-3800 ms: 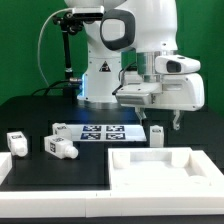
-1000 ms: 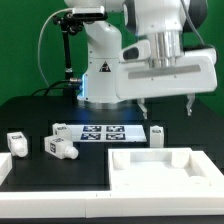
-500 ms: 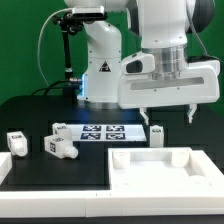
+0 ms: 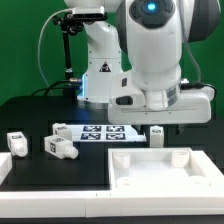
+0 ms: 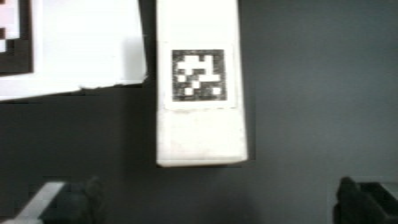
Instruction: Assemble one leg
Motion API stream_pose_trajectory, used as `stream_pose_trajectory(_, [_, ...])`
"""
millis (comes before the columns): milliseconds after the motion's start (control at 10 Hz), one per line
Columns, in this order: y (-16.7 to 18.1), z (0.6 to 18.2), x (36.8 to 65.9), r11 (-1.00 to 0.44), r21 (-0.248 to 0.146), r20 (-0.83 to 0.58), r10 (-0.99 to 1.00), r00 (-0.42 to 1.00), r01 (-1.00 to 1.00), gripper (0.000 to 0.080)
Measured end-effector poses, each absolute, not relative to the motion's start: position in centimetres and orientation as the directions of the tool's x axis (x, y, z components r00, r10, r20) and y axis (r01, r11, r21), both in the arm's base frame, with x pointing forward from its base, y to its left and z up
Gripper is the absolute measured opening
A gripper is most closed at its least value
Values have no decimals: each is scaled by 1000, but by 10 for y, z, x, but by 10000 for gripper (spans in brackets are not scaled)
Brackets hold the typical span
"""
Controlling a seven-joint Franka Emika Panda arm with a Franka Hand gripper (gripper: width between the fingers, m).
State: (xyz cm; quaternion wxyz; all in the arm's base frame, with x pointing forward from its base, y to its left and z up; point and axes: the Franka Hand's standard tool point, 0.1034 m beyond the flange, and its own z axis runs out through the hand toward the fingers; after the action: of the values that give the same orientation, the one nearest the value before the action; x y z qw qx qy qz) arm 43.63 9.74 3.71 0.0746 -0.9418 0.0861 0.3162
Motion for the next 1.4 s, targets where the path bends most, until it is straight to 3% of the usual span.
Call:
stream_pose_trajectory(200, [109, 46, 433, -973, -82, -672, -106, 733, -216, 649])
stream_pose_trajectory(500, [106, 40, 429, -974, -78, -706, -98, 701, -214, 649])
stream_pose_trajectory(900, [97, 6, 410, -970, -56, -777, -105, 620, -235, 649])
stream_pose_trajectory(1300, [103, 2, 405, -972, -51, -790, -103, 605, -231, 620])
stream_pose_trajectory(1400, [103, 2, 405, -972, -51, -790, -102, 605, -230, 440])
